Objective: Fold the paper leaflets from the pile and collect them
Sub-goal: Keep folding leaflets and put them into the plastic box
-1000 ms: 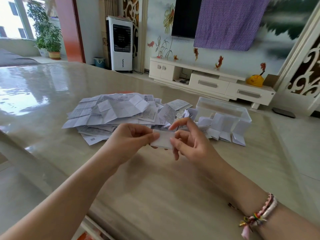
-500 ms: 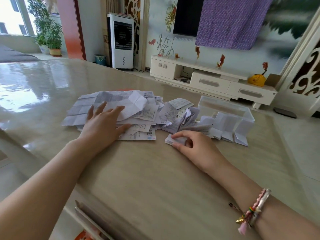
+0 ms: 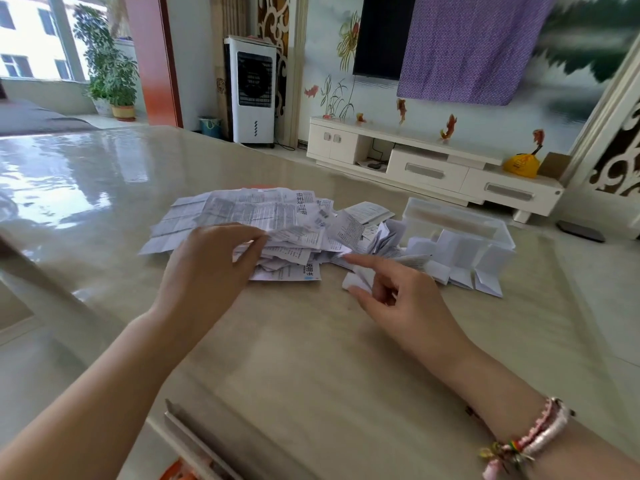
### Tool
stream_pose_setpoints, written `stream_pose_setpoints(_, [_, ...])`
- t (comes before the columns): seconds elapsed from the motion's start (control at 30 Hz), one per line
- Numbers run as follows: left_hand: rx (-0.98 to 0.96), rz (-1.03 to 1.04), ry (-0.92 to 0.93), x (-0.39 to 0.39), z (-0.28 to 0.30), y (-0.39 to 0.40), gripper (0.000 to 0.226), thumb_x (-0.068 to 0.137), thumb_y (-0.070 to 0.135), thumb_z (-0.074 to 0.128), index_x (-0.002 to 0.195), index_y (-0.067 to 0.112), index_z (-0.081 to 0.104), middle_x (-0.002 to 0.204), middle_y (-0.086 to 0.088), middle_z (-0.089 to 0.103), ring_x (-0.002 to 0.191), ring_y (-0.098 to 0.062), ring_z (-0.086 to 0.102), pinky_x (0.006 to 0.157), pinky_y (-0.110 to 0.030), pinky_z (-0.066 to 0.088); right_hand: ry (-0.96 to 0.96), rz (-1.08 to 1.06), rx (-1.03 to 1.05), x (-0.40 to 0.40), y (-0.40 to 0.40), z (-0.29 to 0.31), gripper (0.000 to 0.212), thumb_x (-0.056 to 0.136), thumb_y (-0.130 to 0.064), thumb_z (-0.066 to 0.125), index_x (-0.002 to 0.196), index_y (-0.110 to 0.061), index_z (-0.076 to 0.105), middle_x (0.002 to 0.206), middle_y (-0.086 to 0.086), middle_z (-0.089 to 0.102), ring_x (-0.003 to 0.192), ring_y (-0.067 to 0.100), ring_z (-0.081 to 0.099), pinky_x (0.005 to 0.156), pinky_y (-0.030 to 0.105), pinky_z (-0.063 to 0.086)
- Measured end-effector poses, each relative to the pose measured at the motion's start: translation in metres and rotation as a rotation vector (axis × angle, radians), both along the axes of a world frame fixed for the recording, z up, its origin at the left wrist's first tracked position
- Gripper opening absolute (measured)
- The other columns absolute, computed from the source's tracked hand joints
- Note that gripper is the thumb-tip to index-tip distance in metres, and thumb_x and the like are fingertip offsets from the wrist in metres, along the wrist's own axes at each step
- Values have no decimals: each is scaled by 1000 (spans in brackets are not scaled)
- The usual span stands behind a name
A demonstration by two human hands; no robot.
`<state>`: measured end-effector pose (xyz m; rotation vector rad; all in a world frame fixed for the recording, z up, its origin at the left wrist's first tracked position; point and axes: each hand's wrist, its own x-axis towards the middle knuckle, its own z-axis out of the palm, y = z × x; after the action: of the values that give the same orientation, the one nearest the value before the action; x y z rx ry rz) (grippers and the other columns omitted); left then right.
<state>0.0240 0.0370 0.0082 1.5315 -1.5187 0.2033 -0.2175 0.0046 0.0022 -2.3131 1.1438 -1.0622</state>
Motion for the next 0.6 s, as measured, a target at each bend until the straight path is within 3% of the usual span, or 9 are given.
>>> stream_pose_setpoints(0.07, [-51, -50, 116, -8, 5, 9, 6, 84, 21, 72, 86, 24, 77, 74, 25, 64, 73, 2, 55, 71, -15, 45, -54, 40, 55, 0, 3, 3, 38, 87, -17, 69, 121, -33, 61, 57, -5, 57, 55, 5, 48, 61, 13, 39])
stream_pose_setpoints(0.1, [-55, -64, 155, -11, 7, 13, 7, 82, 21, 74, 84, 27, 76, 65, 28, 60, 67, 2, 50, 65, -8, 38, -89, 60, 103, 1, 4, 4, 39, 87, -17, 69, 122, -34, 59, 60, -4, 62, 55, 4, 49, 61, 12, 39])
stream_pose_setpoints(0.17, [-17, -128, 287, -15, 9, 18, 14, 80, 21, 75, 76, 35, 73, 50, 19, 56, 55, -3, 48, 56, -8, 35, -162, 88, 201, 3, 7, 8, 47, 87, -15, 69, 126, -35, 51, 68, -3, 69, 56, 5, 53, 62, 14, 42])
stream_pose_setpoints(0.23, [29, -278, 479, -20, 12, 22, 18, 78, 17, 76, 74, 34, 72, 54, 11, 64, 50, -4, 56, 58, -12, 44, -258, 106, 310, 4, 7, 9, 56, 86, -12, 70, 130, -34, 43, 77, 1, 72, 60, 11, 61, 63, 18, 47])
stream_pose_setpoints(0.33, [62, -502, 704, -27, 16, 25, 16, 67, 12, 76, 70, 28, 75, 71, 3, 74, 71, -10, 72, 73, -17, 54, -383, 127, 462, 3, 8, 14, 59, 84, -10, 72, 126, -32, 37, 92, 4, 74, 73, 20, 70, 56, 19, 46])
stream_pose_setpoints(0.43, [137, -593, 688, -27, 17, 26, 27, 69, -3, 74, 67, 24, 77, 78, 6, 75, 77, -5, 71, 73, -12, 52, -348, 155, 446, -1, 6, 16, 36, 85, -7, 69, 113, -22, 52, 94, 0, 74, 76, 17, 71, 54, 23, 44])
stream_pose_setpoints(0.5, [240, -626, 579, -25, 15, 25, 29, 75, -15, 69, 77, 13, 77, 88, 4, 76, 85, -7, 71, 77, -15, 53, -250, 167, 363, -7, 4, 16, 22, 85, -5, 69, 100, -20, 69, 87, -3, 74, 75, 10, 67, 59, 22, 45])
stream_pose_setpoints(0.6, [395, -622, 383, -20, 8, 23, 24, 73, -6, 75, 85, 15, 78, 103, 11, 73, 98, -4, 68, 89, -20, 52, -13, 202, 299, -16, 5, 18, 29, 79, -2, 74, 91, -29, 76, 95, -5, 69, 73, 4, 60, 65, 21, 42])
